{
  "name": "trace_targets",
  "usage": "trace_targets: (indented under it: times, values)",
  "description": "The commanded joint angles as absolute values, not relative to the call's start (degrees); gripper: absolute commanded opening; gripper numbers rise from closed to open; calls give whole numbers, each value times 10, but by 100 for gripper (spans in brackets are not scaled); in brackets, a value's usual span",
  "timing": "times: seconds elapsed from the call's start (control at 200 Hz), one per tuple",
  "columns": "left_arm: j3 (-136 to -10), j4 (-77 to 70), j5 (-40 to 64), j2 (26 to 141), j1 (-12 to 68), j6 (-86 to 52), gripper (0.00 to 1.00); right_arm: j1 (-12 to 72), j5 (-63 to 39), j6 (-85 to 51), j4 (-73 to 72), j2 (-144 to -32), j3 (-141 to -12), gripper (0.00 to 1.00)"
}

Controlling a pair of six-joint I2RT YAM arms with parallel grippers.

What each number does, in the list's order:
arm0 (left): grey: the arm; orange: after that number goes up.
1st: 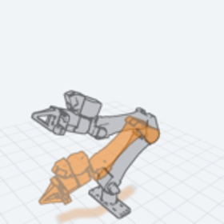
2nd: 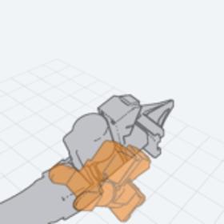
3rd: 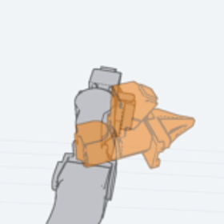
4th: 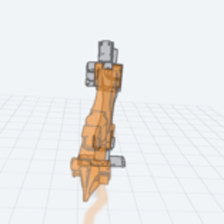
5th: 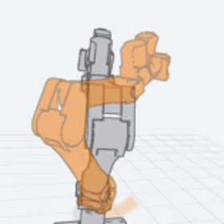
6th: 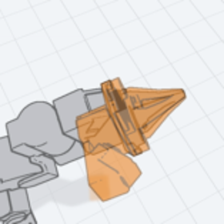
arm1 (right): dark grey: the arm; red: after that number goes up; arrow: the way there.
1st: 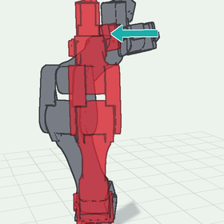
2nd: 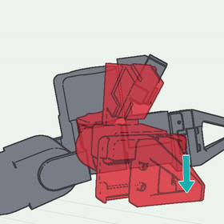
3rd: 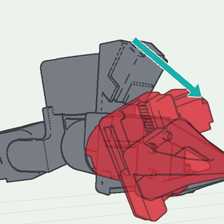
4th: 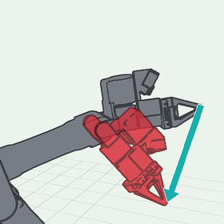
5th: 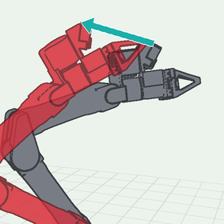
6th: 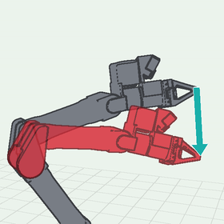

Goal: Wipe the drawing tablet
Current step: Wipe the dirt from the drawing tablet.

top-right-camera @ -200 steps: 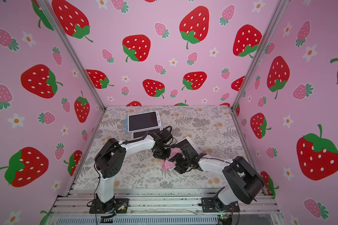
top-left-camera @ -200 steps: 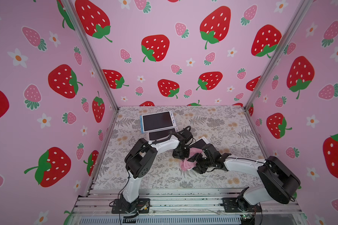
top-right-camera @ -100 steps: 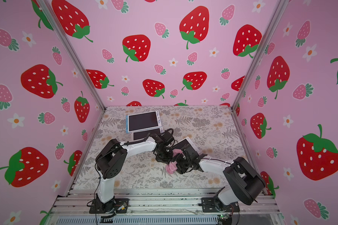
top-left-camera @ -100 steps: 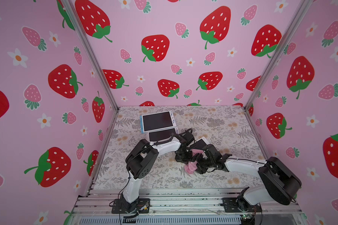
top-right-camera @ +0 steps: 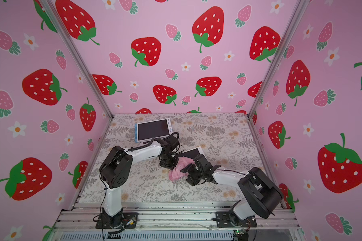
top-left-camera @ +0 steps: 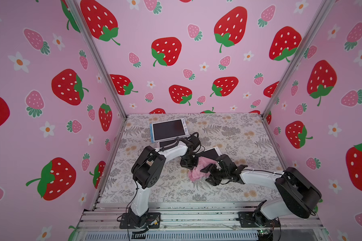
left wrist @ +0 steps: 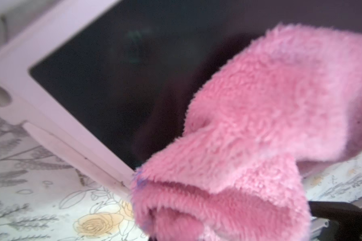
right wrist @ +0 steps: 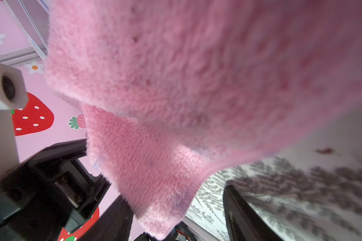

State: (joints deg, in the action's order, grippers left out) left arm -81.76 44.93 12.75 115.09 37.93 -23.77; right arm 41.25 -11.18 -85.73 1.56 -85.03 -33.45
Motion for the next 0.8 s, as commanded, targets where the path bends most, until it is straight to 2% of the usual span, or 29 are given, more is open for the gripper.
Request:
trace_targets:
  times: [0.0,0.18,0.405,0.795]
  values:
    - [-840,464,94,1118,365,-223,0,415,-62,-854,103,-878,-303,70]
    - [-824,454,105,1090,326,-234,0,416,-31,-806,174,-848,-340,69]
    - [-808,420,141,1123,301,-227,0,421,14,-696,265,-836,-431,69]
    - [-793,429,116,1172,335,-238,0,431,-19,-676,230,-923,-492,67]
